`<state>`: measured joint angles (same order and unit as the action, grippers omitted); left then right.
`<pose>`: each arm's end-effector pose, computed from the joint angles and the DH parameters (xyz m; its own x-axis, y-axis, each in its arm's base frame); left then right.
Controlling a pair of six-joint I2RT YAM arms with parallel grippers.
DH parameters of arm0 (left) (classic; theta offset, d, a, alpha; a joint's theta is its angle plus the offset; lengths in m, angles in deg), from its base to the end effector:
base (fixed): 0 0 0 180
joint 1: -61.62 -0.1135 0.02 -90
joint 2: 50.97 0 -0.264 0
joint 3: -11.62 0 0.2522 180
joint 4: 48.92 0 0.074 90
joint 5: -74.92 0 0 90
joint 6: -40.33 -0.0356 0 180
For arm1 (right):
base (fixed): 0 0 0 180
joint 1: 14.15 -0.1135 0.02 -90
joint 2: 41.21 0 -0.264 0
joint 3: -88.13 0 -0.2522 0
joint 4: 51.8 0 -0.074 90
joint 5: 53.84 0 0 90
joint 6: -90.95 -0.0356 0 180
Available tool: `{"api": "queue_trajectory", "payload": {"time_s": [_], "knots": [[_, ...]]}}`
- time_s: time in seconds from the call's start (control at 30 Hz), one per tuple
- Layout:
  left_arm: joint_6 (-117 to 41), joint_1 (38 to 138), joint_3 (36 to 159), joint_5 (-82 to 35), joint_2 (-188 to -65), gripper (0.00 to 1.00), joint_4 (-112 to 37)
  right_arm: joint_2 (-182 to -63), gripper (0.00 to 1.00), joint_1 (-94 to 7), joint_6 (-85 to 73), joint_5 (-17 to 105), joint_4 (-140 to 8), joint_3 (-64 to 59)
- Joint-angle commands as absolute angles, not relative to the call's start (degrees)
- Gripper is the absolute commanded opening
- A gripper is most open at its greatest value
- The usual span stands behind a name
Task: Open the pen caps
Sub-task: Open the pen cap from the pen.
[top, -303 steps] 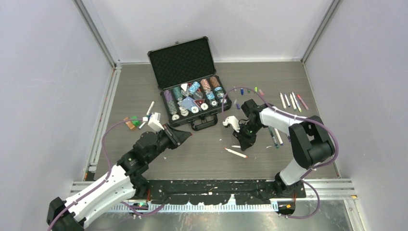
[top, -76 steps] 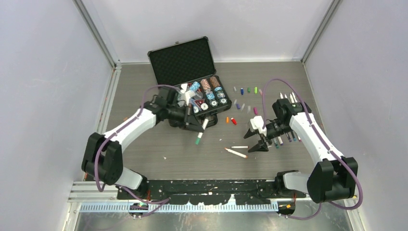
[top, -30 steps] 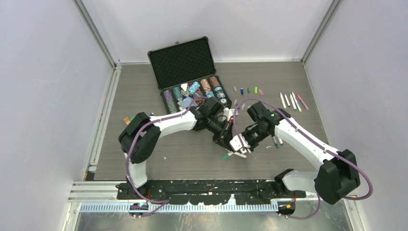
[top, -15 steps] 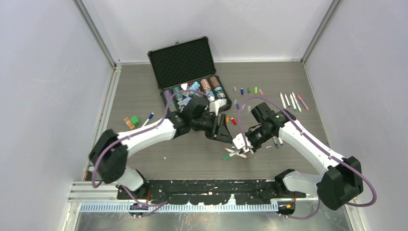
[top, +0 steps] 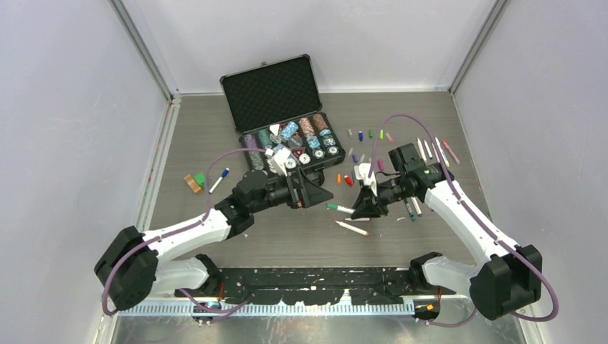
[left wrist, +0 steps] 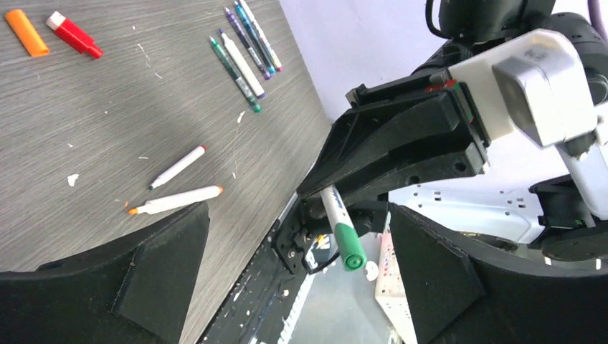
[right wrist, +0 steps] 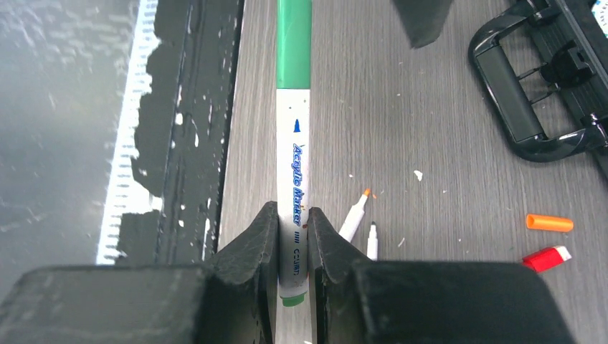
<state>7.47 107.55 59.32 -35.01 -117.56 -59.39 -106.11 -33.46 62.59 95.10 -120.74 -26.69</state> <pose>0.1721 -0.1953 0.2584 -0.8197 -0.2887 -0.4948 0.4082 0.3117 -0.8580 0.1728 0.0929 0.2678 -0.0085 -0.4841 -0.8750 -0.9943 -0.0887 0.0588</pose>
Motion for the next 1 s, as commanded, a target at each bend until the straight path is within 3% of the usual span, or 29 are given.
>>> {"api": "queue_trajectory", "payload": {"time_s": [0.0, 0.37, 0.73, 0.97], "knots": [[15.39, 107.15, 56.53, -31.48, -118.56, 0.99, -74.93, -106.53, 0.00, -32.87, 43.86, 99.98, -109.72, -26.81], [20.29, 107.19, 55.48, -30.40, -123.85, 0.74, -84.46, -109.29, 0.00, -32.83, 34.56, 97.19, -103.02, -27.93], [18.90, 107.19, 56.84, -29.77, -125.09, 0.35, -81.38, -111.30, 0.01, -33.10, 27.82, 94.01, -99.03, -28.31], [17.14, 107.23, 58.03, -30.16, -124.67, 0.28, -77.86, -111.52, 0.00, -33.22, 26.14, 93.26, -97.74, -28.36]]}}
